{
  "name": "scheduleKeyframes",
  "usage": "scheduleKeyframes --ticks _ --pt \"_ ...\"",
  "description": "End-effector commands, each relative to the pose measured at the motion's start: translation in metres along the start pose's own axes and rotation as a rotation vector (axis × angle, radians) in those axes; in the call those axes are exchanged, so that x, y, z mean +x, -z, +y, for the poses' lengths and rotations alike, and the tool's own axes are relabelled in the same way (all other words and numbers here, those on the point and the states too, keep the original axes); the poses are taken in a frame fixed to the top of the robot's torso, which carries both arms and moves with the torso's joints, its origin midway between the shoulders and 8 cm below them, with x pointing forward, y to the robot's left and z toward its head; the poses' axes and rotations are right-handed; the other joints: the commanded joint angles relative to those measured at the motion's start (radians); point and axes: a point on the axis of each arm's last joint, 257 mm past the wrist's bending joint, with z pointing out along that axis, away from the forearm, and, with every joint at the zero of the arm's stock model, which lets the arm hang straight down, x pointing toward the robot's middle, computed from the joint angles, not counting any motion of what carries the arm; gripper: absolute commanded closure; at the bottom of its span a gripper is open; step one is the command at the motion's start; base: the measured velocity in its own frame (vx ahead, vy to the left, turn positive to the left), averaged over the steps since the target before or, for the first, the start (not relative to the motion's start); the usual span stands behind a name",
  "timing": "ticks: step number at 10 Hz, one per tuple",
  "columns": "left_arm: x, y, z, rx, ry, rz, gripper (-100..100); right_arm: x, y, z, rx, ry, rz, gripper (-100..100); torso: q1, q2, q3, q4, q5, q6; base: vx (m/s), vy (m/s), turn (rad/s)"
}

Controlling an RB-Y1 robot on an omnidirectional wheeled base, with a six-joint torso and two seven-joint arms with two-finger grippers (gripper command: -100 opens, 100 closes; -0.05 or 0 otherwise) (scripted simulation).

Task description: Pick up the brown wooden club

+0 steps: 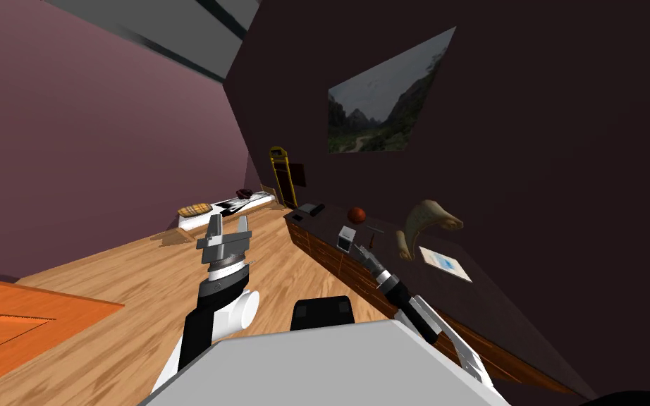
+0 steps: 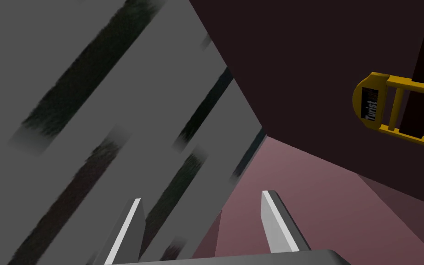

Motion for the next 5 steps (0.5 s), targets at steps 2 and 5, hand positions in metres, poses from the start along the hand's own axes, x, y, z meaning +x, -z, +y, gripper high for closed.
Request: scheduleKeyframes --ticks 2,5 --pt "0.0 0.0 0.0 0.0 0.0 0.0 0 0.026 0.012 -0.029 0.055 0.084 0.09 -100 0.0 0.0 0.0 0.0 0.0 -0.001 -0.039 -0.016 0.256" --pt "0.0 0.0 0.0 0.0 0.0 0.0 0 0.062 0.037 -0.067 0.116 0.231 0.232 -100 0.0 0.0 0.0 0.0 0.0 -0.001 -0.034 -0.01 0.267"
